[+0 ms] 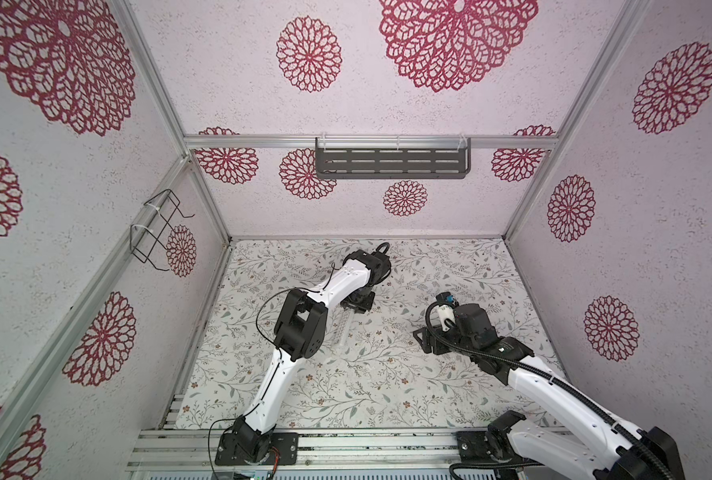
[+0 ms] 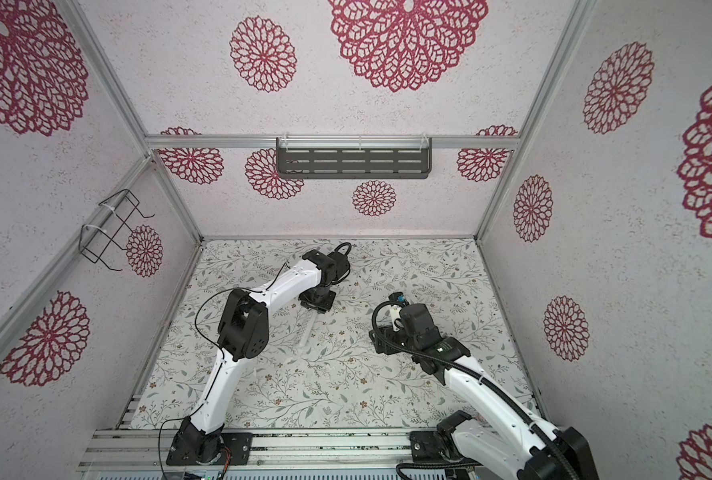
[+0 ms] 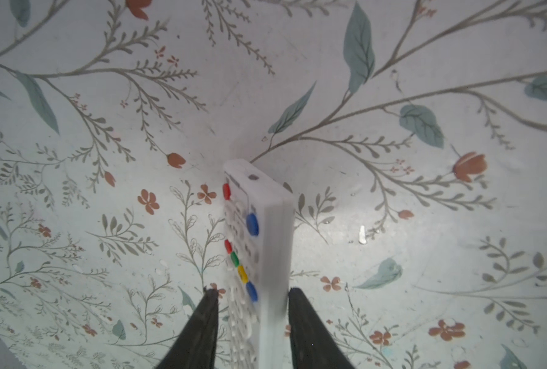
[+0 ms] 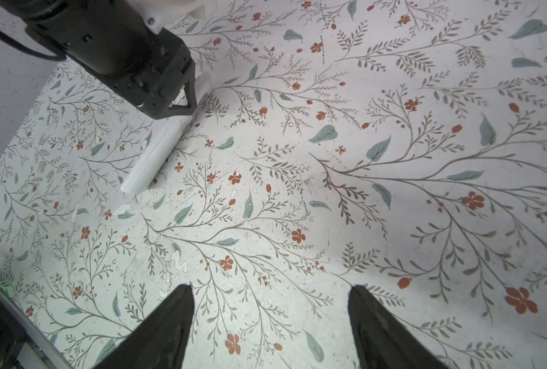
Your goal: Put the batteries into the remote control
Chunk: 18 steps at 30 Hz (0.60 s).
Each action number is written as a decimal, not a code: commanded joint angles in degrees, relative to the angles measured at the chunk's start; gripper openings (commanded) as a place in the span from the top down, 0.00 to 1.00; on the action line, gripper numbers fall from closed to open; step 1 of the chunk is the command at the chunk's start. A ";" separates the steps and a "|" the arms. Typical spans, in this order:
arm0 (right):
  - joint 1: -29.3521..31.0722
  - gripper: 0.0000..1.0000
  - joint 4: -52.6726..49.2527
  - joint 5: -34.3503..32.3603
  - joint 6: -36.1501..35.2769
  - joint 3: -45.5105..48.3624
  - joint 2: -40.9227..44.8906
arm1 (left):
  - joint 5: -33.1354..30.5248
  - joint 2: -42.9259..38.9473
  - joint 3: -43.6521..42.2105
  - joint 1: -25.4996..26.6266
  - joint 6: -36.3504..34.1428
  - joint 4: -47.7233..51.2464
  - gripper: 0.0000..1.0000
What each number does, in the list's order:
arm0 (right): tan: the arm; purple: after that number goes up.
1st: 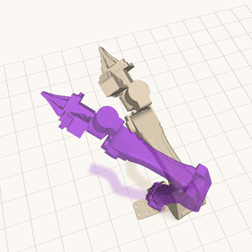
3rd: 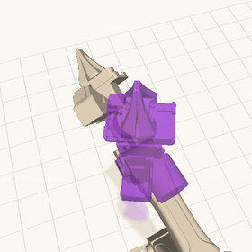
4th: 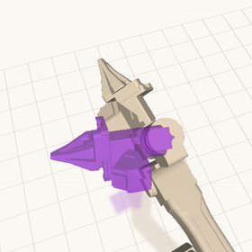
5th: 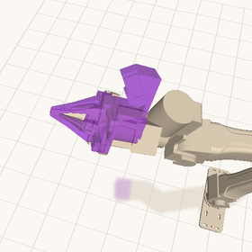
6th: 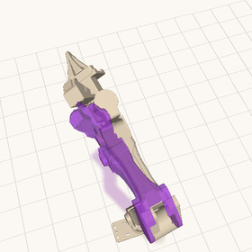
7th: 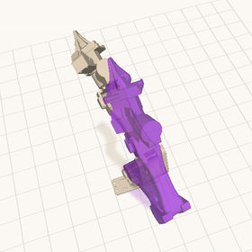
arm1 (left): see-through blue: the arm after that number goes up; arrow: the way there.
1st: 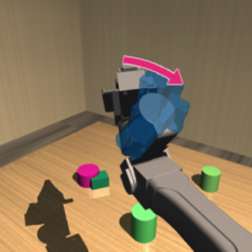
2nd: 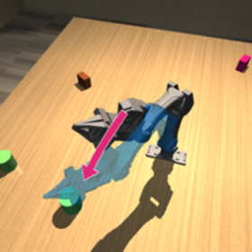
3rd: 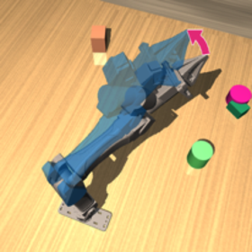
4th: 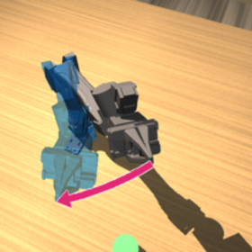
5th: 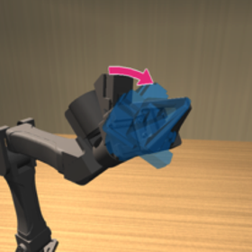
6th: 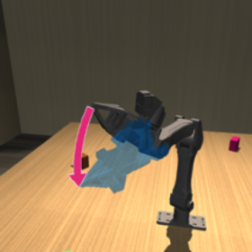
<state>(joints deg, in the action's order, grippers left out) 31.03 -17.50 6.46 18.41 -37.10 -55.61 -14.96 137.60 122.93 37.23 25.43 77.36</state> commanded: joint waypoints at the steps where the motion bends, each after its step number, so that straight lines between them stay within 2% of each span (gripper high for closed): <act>1: 0.09 0.20 -1.53 0.30 -1.03 0.31 1.95 | 2.73 1.79 1.90 0.86 0.80 0.68 0.57; 7: 0.11 0.20 -0.80 1.04 -0.90 1.51 1.91 | 9.18 -3.60 -2.74 0.58 0.57 -5.25 0.40; 10: 0.10 0.19 0.00 2.24 -2.07 1.15 0.46 | 13.20 -10.43 -10.55 -1.10 0.45 -12.44 0.22; 12: 0.31 0.17 1.32 2.05 -2.96 1.16 -0.08 | 15.14 -16.07 -16.60 -2.86 0.18 -18.44 0.03; 13: 0.44 0.14 2.20 1.75 -3.52 1.15 -0.48 | 15.58 -19.12 -19.88 -3.76 -0.26 -21.23 0.03; 14: 0.51 0.01 2.85 1.29 -4.10 0.95 -0.96 | 14.78 -22.41 -22.88 -4.75 -0.83 -23.87 0.03; 18: 0.94 0.01 4.71 -4.81 -6.18 -0.56 -4.40 | 6.74 -35.16 -34.08 -8.78 -3.13 -33.07 0.03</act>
<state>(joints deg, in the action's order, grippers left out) 31.59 -15.81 6.31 14.96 -35.64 -58.67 -3.33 109.73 93.17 31.42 24.62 54.70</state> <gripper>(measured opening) 0.988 0.974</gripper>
